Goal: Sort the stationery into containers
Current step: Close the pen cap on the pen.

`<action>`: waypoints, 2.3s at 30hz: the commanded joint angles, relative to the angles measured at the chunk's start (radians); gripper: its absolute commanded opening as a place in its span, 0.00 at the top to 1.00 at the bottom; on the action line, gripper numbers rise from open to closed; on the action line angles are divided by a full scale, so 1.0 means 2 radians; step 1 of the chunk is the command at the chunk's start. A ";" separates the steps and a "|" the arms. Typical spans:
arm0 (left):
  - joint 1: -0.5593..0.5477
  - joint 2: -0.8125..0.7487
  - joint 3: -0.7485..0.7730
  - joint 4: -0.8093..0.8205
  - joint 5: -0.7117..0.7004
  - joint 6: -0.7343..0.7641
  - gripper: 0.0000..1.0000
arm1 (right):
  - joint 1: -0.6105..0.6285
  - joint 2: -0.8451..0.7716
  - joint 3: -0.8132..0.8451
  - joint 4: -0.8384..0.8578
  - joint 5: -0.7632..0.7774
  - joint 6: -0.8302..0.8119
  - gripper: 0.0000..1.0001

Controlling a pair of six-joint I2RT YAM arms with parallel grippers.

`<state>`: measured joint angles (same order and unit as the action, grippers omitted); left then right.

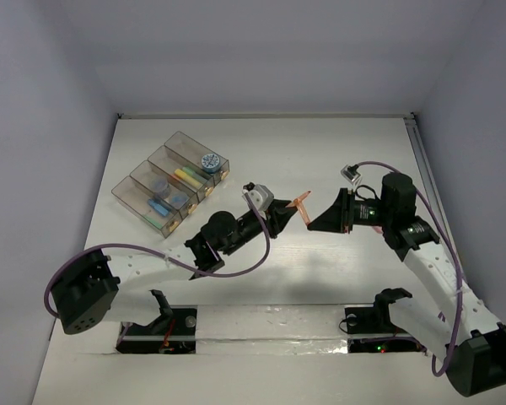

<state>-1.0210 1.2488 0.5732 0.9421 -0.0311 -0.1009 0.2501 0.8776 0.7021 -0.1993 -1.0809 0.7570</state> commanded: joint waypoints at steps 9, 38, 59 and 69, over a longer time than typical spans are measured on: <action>-0.003 -0.027 0.003 -0.017 0.009 -0.009 1.00 | 0.004 -0.006 -0.002 0.046 0.004 0.013 0.96; -0.003 -0.107 -0.080 -0.064 0.091 -0.053 1.00 | 0.004 0.073 0.062 -0.017 0.122 -0.058 0.94; -0.007 -0.100 -0.073 -0.062 0.082 -0.053 1.00 | 0.013 0.122 0.078 -0.025 0.112 -0.079 0.95; -0.007 -0.101 -0.069 -0.037 0.051 -0.065 1.00 | 0.044 0.120 0.059 -0.007 0.122 -0.065 0.96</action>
<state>-1.0275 1.0649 0.4007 0.7170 0.0898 -0.2070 0.3138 1.1217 0.8276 -0.2508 -0.8860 0.6510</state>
